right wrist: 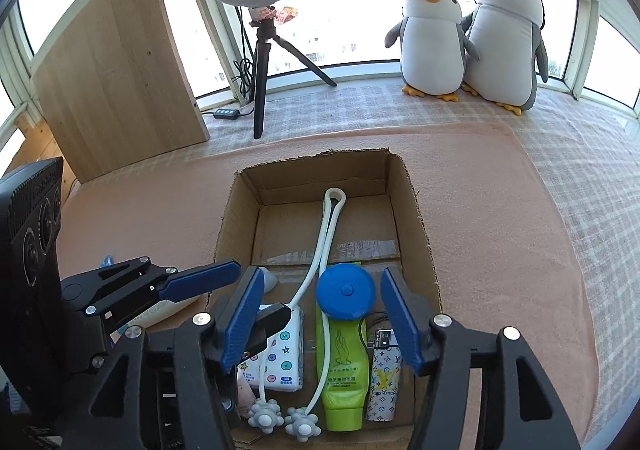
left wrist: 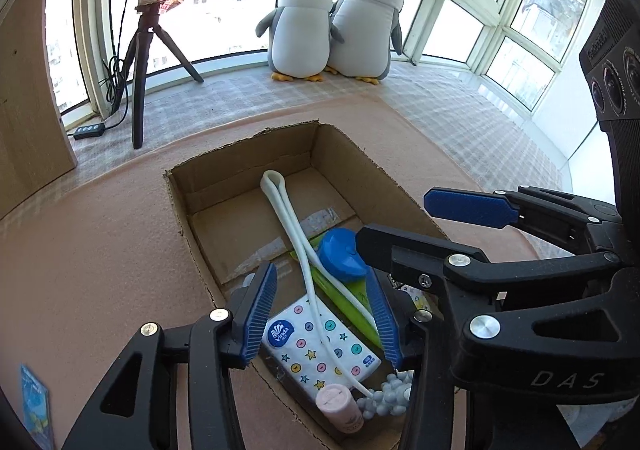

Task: Organize objects
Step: 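Lower the tape measure into the box and open both grippers, then move the left gripper over the white lotion tube with blue cap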

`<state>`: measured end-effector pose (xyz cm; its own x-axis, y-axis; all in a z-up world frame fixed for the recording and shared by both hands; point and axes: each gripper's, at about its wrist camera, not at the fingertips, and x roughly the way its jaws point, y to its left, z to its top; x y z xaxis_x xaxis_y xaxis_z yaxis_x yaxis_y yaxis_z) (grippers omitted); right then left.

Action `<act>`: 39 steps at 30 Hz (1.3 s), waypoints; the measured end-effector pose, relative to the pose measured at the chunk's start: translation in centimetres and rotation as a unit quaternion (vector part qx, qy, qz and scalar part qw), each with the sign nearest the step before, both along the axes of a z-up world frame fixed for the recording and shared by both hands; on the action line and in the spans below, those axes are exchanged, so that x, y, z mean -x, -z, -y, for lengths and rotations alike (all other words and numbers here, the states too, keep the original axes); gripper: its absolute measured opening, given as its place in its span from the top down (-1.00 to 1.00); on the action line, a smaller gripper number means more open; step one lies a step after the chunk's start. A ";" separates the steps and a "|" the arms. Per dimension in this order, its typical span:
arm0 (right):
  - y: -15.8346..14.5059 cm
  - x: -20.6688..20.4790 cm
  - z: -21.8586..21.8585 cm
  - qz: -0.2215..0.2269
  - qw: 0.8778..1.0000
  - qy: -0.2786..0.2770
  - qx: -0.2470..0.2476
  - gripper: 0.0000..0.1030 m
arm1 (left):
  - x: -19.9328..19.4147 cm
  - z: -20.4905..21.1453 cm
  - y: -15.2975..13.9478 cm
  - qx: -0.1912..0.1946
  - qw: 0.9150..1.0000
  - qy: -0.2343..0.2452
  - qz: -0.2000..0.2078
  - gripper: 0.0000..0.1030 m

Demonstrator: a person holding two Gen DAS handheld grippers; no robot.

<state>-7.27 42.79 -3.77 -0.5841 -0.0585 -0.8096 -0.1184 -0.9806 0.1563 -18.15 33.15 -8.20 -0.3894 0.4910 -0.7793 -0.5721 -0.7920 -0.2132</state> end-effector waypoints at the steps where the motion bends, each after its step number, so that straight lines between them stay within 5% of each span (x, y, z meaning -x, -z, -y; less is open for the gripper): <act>1: 0.0 0.0 0.0 0.001 1.000 0.001 0.000 -0.11 | 0.1 0.2 0.0 0.000 1.000 -0.002 0.000 0.03; 19: -1.4 -1.3 3.7 -0.006 1.000 0.006 0.008 -0.21 | -1.5 7.7 -1.1 -0.001 0.999 -0.040 -0.003 0.03; 39: -0.9 -3.6 13.7 0.003 0.999 -0.028 0.038 -0.23 | -6.3 27.5 -1.1 -0.009 0.987 -0.160 0.013 0.02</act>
